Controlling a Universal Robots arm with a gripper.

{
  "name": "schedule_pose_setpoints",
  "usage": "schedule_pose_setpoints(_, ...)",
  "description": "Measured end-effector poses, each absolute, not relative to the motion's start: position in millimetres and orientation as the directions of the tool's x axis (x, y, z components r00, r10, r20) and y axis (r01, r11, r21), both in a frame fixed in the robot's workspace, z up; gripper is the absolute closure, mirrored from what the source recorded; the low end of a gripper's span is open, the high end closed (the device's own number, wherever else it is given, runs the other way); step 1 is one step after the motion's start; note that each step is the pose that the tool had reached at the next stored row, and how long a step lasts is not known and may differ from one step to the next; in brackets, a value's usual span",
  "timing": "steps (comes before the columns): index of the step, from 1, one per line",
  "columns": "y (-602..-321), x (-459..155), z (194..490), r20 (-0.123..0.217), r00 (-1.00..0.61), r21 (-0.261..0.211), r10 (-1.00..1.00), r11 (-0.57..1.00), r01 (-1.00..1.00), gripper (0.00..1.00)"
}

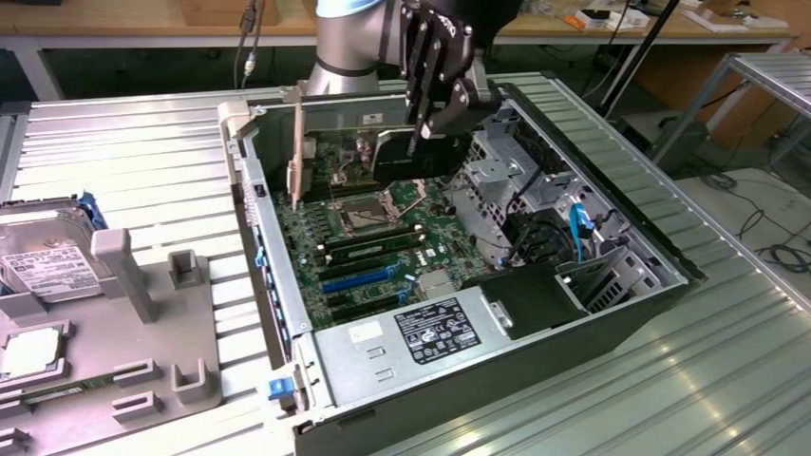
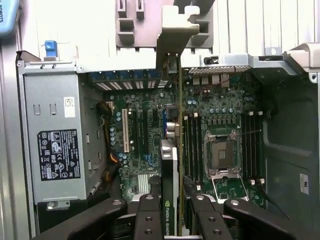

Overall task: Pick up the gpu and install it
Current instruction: 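Insert the gpu into the slot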

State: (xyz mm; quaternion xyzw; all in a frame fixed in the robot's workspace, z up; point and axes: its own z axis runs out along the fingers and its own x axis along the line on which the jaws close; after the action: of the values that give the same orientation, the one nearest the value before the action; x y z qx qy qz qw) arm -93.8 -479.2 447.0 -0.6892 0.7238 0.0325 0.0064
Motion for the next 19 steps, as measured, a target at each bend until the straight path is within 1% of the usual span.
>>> schedule_pose_setpoints(2, -479, -94, 443, -0.054, -0.048, 0.038, -0.997, 0.046, -0.998, 0.73)
schedule_pose_setpoints(4, -467, -90, 437, -0.054, -0.047, 0.038, -0.997, 0.045, -0.998, 0.73)
schedule_pose_setpoints(6, -466, -86, 424, -0.054, -0.045, 0.038, -0.998, 0.043, -0.998, 0.73)
schedule_pose_setpoints(7, -466, -86, 424, -0.054, -0.045, 0.038, -0.998, 0.043, -0.998, 0.73)
schedule_pose_setpoints(11, -466, -87, 385, -0.054, -0.045, 0.038, -0.998, 0.043, -0.998, 0.73)
schedule_pose_setpoints(12, -466, -87, 384, -0.054, -0.045, 0.038, -0.998, 0.043, -0.998, 0.73)
schedule_pose_setpoints(13, -466, -87, 378, -0.052, -0.045, 0.037, -0.998, 0.043, -0.998, 0.73)
schedule_pose_setpoints(19, -469, -89, 303, -0.051, -0.041, 0.037, -0.998, 0.039, -0.999, 0.73)
